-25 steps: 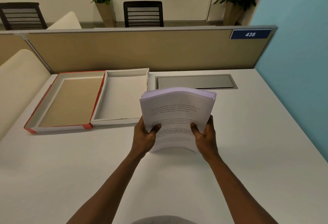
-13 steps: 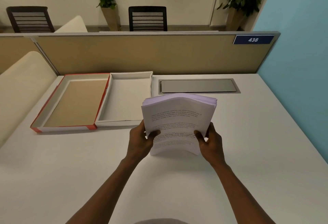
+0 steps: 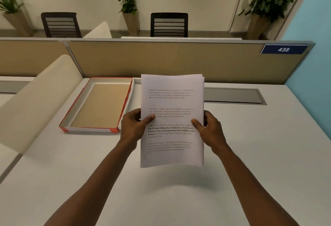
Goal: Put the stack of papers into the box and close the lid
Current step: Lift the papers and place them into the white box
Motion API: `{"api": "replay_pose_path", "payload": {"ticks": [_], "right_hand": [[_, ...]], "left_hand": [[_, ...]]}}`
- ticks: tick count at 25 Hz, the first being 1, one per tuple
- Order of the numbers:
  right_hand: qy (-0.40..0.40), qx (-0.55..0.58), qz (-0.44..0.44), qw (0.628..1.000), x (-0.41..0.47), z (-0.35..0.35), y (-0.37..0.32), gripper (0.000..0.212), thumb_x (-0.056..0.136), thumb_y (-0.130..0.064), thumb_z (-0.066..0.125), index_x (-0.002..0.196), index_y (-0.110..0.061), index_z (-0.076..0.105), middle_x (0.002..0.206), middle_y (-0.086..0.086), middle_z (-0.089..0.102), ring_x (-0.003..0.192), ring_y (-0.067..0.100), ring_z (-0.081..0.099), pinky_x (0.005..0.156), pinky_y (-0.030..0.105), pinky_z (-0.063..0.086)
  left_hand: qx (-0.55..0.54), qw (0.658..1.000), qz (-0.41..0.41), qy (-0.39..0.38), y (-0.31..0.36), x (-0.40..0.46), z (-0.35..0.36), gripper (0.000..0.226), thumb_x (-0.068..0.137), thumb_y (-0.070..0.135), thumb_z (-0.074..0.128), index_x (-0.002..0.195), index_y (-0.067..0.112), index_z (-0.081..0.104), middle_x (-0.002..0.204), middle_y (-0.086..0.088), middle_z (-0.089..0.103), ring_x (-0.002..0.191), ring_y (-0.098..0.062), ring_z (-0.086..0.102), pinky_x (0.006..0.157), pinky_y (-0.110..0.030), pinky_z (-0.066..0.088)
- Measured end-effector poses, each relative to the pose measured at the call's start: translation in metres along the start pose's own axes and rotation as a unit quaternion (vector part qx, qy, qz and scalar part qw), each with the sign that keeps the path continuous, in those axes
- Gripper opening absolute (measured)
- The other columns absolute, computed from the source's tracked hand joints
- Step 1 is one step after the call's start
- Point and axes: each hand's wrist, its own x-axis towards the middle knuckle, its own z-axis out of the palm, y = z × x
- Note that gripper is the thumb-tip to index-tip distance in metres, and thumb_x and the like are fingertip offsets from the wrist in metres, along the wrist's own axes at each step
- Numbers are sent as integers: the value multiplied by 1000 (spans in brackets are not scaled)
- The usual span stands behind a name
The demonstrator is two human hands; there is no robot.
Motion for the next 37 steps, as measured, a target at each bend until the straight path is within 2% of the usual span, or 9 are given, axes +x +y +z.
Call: {"api": "replay_pose_path", "payload": {"ticks": [4,7,11,13,17,23,27,31,37], "right_hand": [[-65,41,92,993,45,38,-20,32,90,-27,70,118,-12,64,115,6,72,98,26,71,91,49,58],[-82,48,141,985,82,63,-31,29,91,-25,70,116,-11,66,117,8,72,97,27,71,91,48,58],[-66,47,189,979,134,96,-37,25,91,-26,70,107,-8,65,113,11,73,88,26,71,80,39,59],[-48,48,214,974,157,113,-35,26,91,-26,70,106,-6,63,113,13,72,83,25,70,77,38,58],[-27,23,252,967,195,144,-26,39,91,-29,69,118,-2,62,119,14,69,97,32,70,91,47,58],[-3,-77,246,966,227,172,-12,40,92,-34,67,117,-3,62,119,13,69,99,31,69,74,34,53],[11,-138,238,961,233,180,1,37,93,-35,65,113,-4,62,116,14,69,93,29,68,77,35,53],[19,-194,202,960,235,188,7,37,94,-35,64,118,-6,60,121,13,68,102,31,68,73,31,48],[18,-245,166,955,235,201,20,39,93,-34,65,119,-6,58,124,13,67,105,34,68,83,37,54]], "left_hand": [[28,995,-101,4,7,44,-28,15,85,21,78,100,19,72,95,3,77,71,-16,76,72,-40,64],[69,989,-128,-24,6,84,-42,20,89,13,74,108,15,69,106,-3,74,82,-20,73,72,-38,60],[118,983,-138,-16,5,140,-46,28,91,8,69,119,8,66,119,-11,71,95,-31,72,90,-49,59],[146,980,-133,-9,3,166,-44,30,92,10,68,122,5,65,122,-13,70,99,-33,71,92,-48,59],[187,973,-133,0,-9,209,-37,30,93,15,67,121,5,64,125,-13,68,104,-34,70,89,-42,57],[215,967,-137,7,-41,250,-30,31,93,16,68,122,5,63,128,-13,67,108,-34,69,93,-41,56],[230,965,-130,7,-63,258,-20,33,92,19,70,122,7,62,128,-12,67,110,-34,68,92,-38,55],[239,964,-121,12,-81,264,-13,32,91,19,70,119,8,61,126,-11,67,108,-33,68,83,-30,51],[275,955,-107,11,-100,269,-10,35,92,19,67,123,6,59,126,-11,66,111,-34,66,94,-39,54]]}}
